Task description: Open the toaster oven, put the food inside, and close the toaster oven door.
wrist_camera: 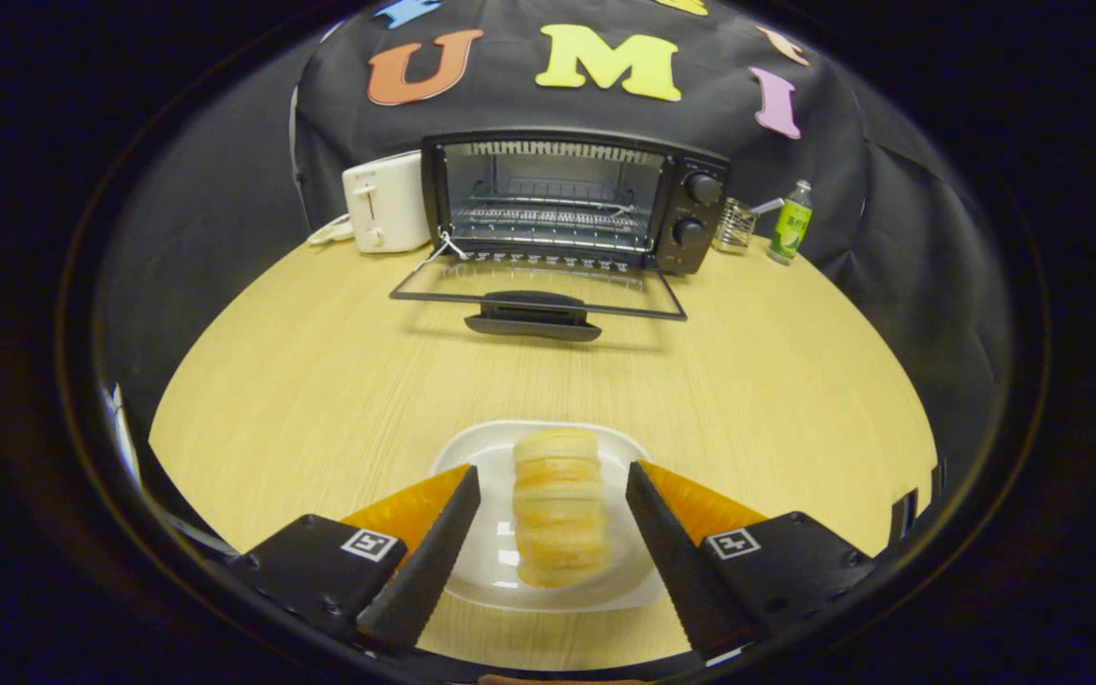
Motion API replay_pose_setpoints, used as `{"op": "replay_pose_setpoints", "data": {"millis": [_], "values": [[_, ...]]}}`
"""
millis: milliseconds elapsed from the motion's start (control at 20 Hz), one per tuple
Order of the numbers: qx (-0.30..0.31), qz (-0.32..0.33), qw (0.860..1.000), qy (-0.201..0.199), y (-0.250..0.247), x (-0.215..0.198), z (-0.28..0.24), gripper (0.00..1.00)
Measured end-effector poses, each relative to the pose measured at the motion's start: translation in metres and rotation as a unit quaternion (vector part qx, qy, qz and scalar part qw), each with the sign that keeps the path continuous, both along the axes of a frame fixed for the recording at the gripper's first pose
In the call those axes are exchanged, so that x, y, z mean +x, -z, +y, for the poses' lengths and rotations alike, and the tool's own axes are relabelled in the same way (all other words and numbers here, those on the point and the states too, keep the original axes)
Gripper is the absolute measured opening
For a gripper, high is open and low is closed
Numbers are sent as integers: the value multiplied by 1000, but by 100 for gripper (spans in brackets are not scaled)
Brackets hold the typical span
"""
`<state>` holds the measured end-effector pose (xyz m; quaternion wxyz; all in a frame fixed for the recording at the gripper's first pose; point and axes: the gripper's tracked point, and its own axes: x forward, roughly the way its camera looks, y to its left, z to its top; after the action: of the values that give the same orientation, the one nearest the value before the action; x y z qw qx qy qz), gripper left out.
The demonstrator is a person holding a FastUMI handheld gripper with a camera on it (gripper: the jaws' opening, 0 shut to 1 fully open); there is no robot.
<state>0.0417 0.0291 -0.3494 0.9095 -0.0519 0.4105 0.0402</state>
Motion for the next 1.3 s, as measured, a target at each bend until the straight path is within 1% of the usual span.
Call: {"op": "replay_pose_setpoints", "data": {"millis": [50, 100, 250, 300, 500, 650, 900, 1100, 1250, 1300], "values": [[7, 10, 1000, 0, 5, -1, 2, 100], [9, 20, 1000, 6, 10, -2, -2, 98], [20, 47, 998, 26, 23, -4, -7, 87], [26, 35, 999, 23, 21, -1, -6, 77], [53, 42, 997, 21, 16, -2, -1, 68], [56, 30, 998, 15, 8, -1, 1, 66], [88, -11, 996, 10, -19, 8, 9, 66], [147, -46, 988, -7, -40, 19, 26, 66], [158, -105, 982, -21, -61, 34, 30, 66], [165, -123, 978, -31, -70, 40, 34, 66]]}}
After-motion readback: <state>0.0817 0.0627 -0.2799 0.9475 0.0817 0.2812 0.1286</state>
